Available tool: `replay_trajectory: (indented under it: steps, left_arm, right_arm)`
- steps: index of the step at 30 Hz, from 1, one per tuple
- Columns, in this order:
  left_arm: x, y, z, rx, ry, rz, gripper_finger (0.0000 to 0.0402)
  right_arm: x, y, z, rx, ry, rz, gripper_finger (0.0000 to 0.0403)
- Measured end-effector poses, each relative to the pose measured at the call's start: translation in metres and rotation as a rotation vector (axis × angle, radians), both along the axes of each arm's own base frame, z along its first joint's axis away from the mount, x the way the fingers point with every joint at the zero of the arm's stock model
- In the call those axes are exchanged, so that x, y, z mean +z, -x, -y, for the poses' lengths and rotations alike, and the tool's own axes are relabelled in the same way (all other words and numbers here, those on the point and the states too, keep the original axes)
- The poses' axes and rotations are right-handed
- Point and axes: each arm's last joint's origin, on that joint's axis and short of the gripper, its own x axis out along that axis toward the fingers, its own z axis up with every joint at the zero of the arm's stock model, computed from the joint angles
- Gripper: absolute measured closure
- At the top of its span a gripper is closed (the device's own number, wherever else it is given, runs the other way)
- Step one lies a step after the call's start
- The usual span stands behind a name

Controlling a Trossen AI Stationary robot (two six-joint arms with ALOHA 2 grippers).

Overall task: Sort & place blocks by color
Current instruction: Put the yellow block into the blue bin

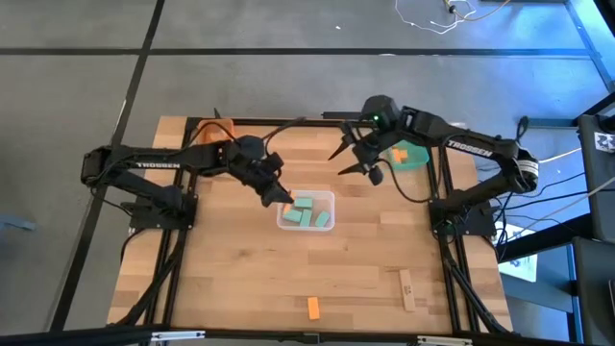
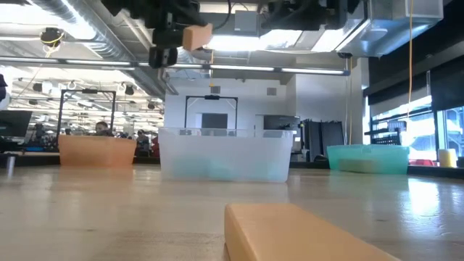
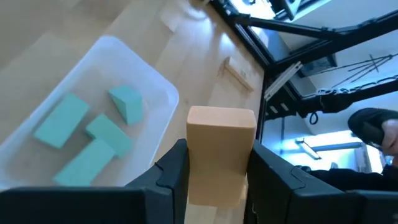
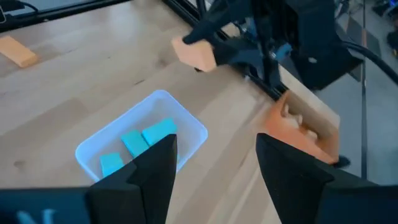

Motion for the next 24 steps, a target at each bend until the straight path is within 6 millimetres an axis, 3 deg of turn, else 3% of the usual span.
replay_trajectory:
  steps: [14, 24]
  left_arm:
    - [-0.002, -0.001, -0.020, -0.006, -0.023, 0.038, 0.0283]
    - [-0.014, -0.019, -0.023, -0.098, 0.002, 0.083, 0.0283]
  right_arm:
    - [-0.025, -0.053, -0.016, 0.152, 0.024, 0.121, 0.0215]
    - [-0.043, -0.074, -0.022, 0.224, 0.002, 0.149, 0.0217]
